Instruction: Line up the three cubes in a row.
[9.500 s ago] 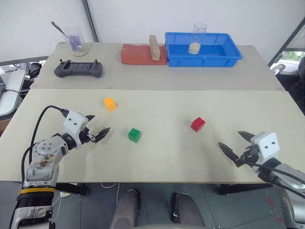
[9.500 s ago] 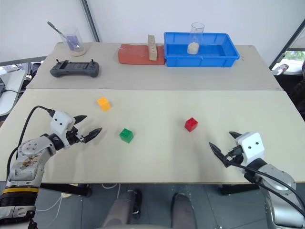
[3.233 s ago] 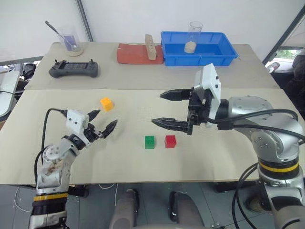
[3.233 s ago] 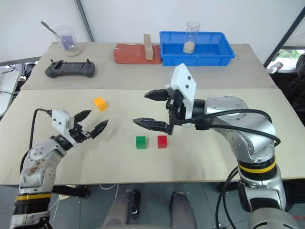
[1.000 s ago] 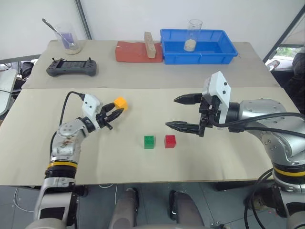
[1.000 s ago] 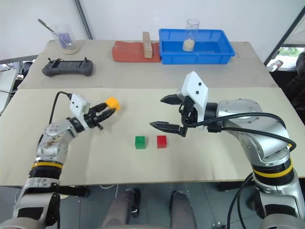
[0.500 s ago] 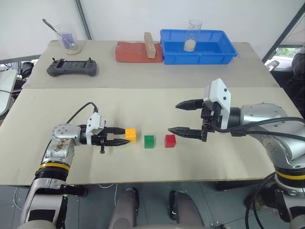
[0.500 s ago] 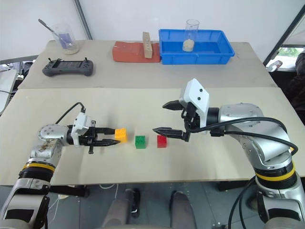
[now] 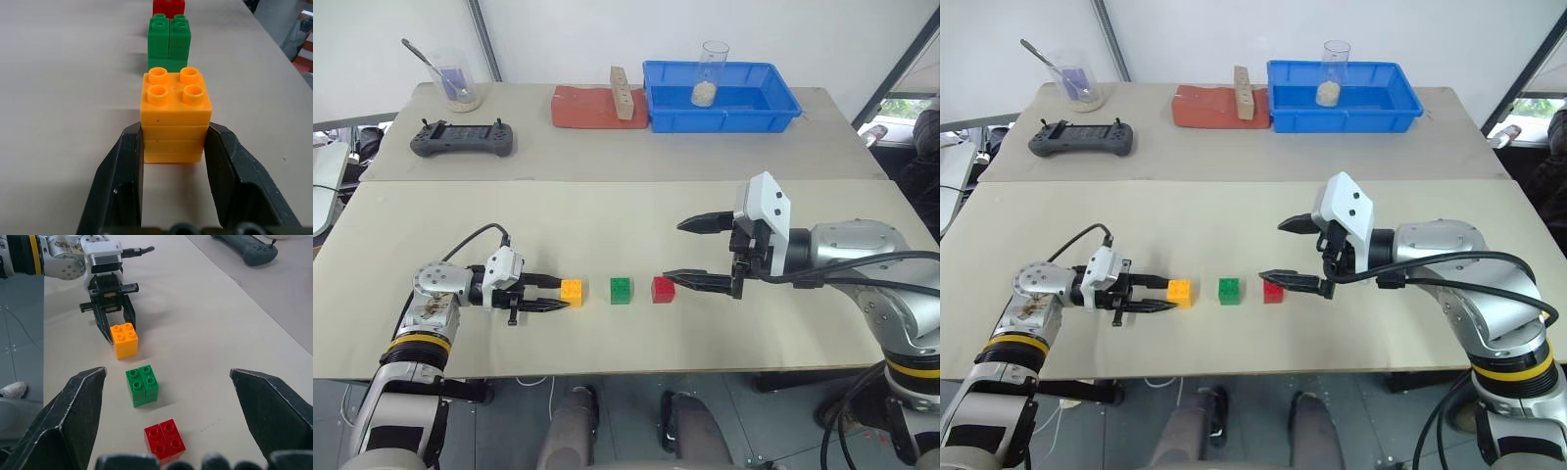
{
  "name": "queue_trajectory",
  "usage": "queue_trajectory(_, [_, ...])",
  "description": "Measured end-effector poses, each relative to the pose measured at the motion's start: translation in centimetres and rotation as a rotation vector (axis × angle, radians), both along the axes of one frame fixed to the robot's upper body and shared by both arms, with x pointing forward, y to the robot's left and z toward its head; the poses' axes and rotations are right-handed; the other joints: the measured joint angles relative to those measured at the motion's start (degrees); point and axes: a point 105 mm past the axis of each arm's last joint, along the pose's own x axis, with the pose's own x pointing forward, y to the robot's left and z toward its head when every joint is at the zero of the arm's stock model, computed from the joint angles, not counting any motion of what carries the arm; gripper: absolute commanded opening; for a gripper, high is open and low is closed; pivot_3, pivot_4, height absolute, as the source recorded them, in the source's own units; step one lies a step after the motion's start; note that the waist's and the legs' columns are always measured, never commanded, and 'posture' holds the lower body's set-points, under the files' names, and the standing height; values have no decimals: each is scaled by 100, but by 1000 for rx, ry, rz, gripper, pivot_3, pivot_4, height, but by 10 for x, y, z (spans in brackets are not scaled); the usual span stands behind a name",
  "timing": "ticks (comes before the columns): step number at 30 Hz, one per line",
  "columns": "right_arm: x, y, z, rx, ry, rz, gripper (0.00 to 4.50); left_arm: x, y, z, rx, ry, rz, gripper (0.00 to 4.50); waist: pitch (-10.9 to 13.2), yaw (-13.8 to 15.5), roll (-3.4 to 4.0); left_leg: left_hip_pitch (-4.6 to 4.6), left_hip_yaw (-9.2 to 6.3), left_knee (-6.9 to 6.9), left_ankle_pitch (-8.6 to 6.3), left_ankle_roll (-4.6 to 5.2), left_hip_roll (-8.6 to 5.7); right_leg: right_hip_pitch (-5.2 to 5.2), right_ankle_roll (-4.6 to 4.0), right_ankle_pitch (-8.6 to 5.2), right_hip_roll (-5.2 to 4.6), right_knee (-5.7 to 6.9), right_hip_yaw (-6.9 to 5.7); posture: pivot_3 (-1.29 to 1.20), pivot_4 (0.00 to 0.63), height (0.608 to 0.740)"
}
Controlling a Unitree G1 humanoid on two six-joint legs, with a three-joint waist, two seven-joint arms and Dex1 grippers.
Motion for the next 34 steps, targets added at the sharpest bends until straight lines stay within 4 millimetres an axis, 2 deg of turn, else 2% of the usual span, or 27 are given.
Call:
queue_trajectory(1, [0,0,0,0,0,0,4500,1,0,0,2,-6,0,1262,0,0,0,0,0,1,0,0,0,0,0,0,0,1,0,0,150,740])
queue_trajectory(3, [0,0,0,0,0,0,4500,2,1,1,1,-8,4,2287,0,0,0,0,0,5,0,0,0,0,0,0,0,4,0,0,150,740])
queue_trajectory(4, [0,0,0,0,-1,0,4500,3,2,0,6,-1,9,2601,0,0,0,0,0,8,0,1,0,0,0,0,0,6,0,0,150,740])
queue_trajectory(8, [0,0,0,0,-3,1,4500,3,2,-5,23,21,9,4443,0,0,0,0,1,10,0,1,0,1,1,1,0,6,0,0,150,740])
queue_trajectory(12, [0,0,0,-1,-8,-2,4500,3,3,-1,35,16,2,4479,0,0,0,-1,0,10,6,9,1,0,1,1,0,6,0,0,150,740])
queue_trajectory(15, [-1,-5,-8,-12,13,-10,4500,4,8,12,50,12,7,4479,0,5,0,-2,0,10,5,9,1,0,1,1,0,5,0,0,150,740])
queue_trajectory(18, [-3,-19,-14,-36,30,-42,4500,10,15,40,37,10,76,4479,2,11,-3,-7,0,11,6,9,0,0,2,1,-1,1,1,0,150,740])
queue_trajectory(23, [-1,-47,-8,-52,12,-130,4500,14,21,98,43,-35,209,4479,2,0,-4,-3,-1,11,-4,-6,1,1,4,1,1,2,2,0,150,740])
queue_trajectory(26, [1,-57,-8,-52,14,-154,4500,17,29,117,61,-53,288,4479,2,-7,-4,4,-1,11,-5,-8,2,1,3,0,4,6,2,0,150,740])
queue_trajectory(34, [6,-64,-9,-52,-8,-175,4500,22,35,112,103,-74,344,4479,3,-1,-4,3,2,11,-4,-8,1,1,2,1,2,2,3,0,150,740])
